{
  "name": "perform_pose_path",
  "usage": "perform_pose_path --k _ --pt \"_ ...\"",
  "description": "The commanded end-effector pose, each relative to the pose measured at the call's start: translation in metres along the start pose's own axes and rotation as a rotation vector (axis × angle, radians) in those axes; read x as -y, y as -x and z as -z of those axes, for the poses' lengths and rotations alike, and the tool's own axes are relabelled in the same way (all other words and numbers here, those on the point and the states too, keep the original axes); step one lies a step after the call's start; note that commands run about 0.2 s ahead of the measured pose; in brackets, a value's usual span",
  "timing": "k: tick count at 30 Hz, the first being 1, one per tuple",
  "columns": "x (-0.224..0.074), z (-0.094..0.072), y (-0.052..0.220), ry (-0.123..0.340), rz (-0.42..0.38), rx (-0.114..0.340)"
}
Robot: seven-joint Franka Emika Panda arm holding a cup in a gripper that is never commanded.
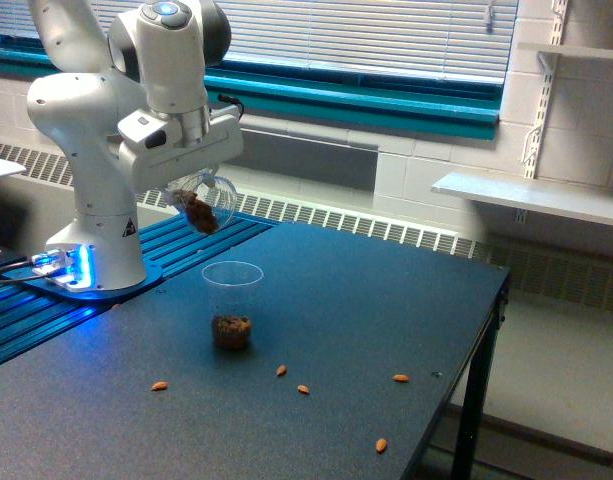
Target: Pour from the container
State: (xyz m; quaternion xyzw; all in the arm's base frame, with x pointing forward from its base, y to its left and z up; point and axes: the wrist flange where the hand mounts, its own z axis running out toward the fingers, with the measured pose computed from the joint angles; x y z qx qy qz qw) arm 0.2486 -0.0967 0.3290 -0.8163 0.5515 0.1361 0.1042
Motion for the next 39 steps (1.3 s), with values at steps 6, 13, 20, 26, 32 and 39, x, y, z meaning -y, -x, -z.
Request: perform_pose_path --k 6,13,20,26,32,39 --pt "0.001 -0.010 -0.011 0.027 0.005 0.009" --pt "0.008 -0.008 -0.016 0.027 0.007 0.012" --pt "0.014 -0.007 -0.019 0.032 0.011 0.013" --pt "0.018 -0.009 -0.020 0.037 0.017 0.017" --pt "0.021 -0.011 -0.021 0.042 0.022 0.020" --pt "0.023 -0.012 -0.023 0.046 0.027 0.018"
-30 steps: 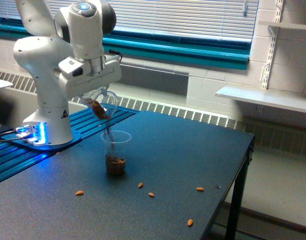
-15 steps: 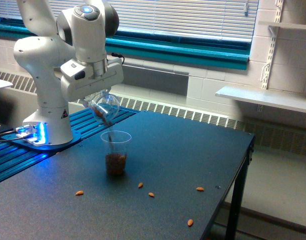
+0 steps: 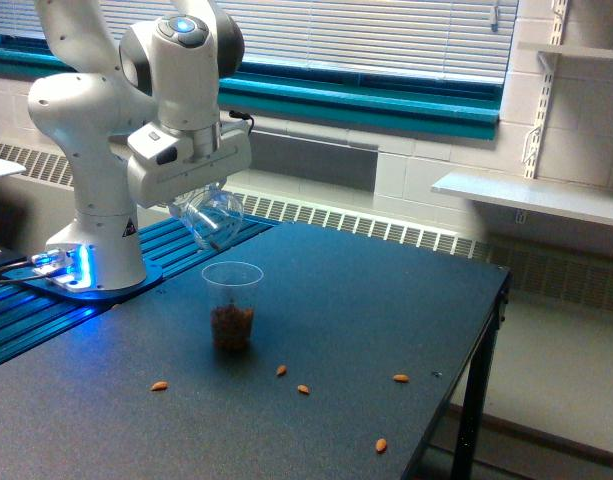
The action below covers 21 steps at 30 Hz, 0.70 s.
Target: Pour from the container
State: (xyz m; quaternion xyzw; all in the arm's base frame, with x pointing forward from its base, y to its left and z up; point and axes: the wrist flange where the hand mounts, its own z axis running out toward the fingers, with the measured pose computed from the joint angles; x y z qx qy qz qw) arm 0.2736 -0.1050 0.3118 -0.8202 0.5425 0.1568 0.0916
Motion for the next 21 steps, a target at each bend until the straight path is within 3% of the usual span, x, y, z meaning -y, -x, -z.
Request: perform_pose_path --k 1,21 --pt "0.004 -0.001 -0.001 -0.001 0.017 -0.002" --pt "0.007 0.015 0.002 -0.037 0.031 -0.042"
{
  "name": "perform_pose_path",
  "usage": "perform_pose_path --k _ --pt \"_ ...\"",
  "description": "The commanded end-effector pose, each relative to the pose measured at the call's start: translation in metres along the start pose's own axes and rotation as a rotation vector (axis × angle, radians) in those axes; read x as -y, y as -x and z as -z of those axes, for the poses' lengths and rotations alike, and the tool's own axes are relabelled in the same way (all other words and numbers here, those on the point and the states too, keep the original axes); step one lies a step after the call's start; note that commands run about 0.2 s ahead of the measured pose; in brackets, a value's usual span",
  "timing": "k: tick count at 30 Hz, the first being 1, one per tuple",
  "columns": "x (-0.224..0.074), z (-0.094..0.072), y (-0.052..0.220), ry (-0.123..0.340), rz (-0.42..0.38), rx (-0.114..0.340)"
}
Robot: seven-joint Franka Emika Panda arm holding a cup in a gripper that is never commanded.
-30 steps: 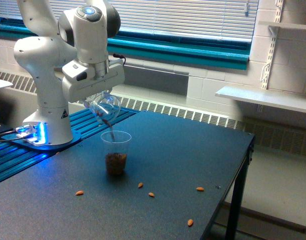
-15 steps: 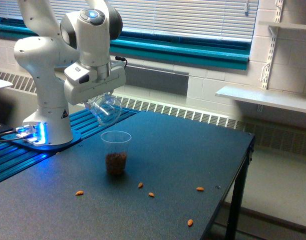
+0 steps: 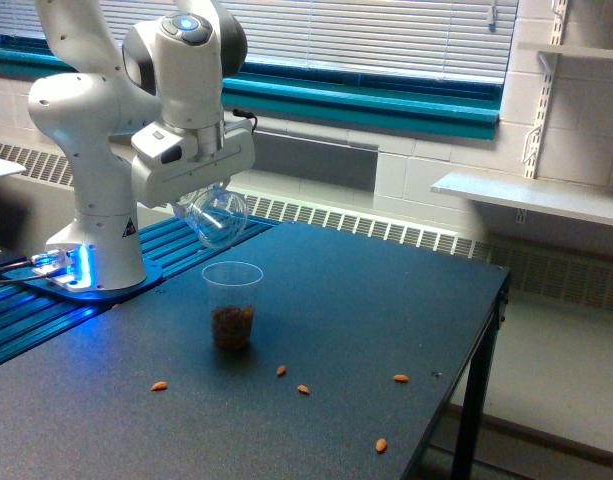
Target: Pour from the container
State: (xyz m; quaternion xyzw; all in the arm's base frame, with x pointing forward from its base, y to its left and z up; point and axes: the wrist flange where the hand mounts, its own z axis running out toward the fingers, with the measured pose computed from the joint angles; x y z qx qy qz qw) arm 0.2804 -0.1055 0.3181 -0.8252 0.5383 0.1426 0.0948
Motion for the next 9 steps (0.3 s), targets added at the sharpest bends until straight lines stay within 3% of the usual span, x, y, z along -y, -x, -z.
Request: perform_pose_path --k 1,9 --pt "0.001 0.008 0.003 -0.019 0.014 -0.023" --pt "-0.007 -0.006 0.009 0.007 0.031 -0.044"
